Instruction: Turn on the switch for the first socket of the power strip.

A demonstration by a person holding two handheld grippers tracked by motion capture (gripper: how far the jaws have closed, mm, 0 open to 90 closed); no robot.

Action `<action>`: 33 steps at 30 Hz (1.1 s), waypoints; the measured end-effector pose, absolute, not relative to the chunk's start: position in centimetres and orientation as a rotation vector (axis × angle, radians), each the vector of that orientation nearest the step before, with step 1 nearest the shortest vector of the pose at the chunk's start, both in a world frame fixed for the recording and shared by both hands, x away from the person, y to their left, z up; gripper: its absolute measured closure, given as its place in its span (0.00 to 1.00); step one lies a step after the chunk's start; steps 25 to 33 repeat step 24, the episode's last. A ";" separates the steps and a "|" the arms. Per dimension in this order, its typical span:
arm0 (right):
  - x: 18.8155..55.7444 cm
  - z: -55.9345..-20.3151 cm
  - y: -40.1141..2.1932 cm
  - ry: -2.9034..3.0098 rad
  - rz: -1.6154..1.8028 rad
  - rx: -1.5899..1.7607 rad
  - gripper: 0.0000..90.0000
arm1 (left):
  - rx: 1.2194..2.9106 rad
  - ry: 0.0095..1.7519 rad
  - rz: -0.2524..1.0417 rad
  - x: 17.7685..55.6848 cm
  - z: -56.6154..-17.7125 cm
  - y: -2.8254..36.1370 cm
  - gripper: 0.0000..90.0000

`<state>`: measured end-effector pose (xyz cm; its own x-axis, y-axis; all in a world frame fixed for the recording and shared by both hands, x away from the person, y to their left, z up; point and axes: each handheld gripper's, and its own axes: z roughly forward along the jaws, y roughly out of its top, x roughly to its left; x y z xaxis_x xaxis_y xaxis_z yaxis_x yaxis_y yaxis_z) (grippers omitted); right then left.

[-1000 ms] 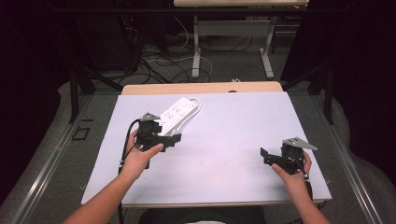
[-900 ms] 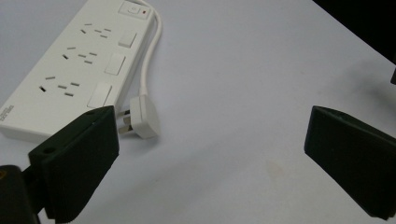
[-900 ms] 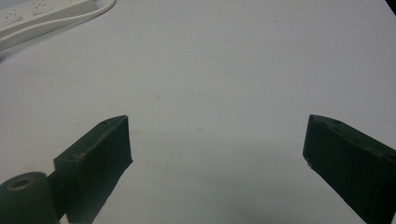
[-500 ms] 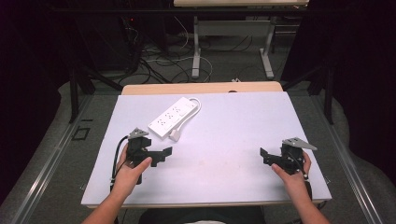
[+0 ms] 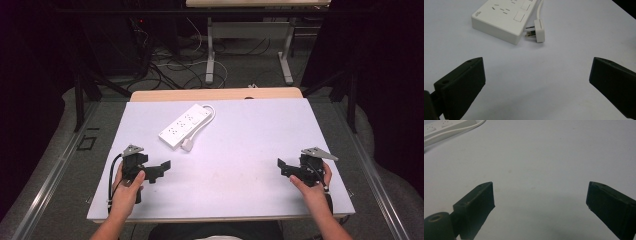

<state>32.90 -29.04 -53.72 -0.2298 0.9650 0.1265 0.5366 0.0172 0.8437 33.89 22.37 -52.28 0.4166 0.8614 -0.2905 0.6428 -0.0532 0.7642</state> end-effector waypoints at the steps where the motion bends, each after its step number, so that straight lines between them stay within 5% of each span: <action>1: 32.9 -53.7 -29.0 1.813 1.124 1.527 0.08 | 1.773 1.304 0.311 33.8 -52.4 22.5 0.00; 33: 33.2 -53.8 -29.0 1.826 1.123 1.523 0.08 | 1.764 1.384 0.402 34.1 -54.0 25.2 0.00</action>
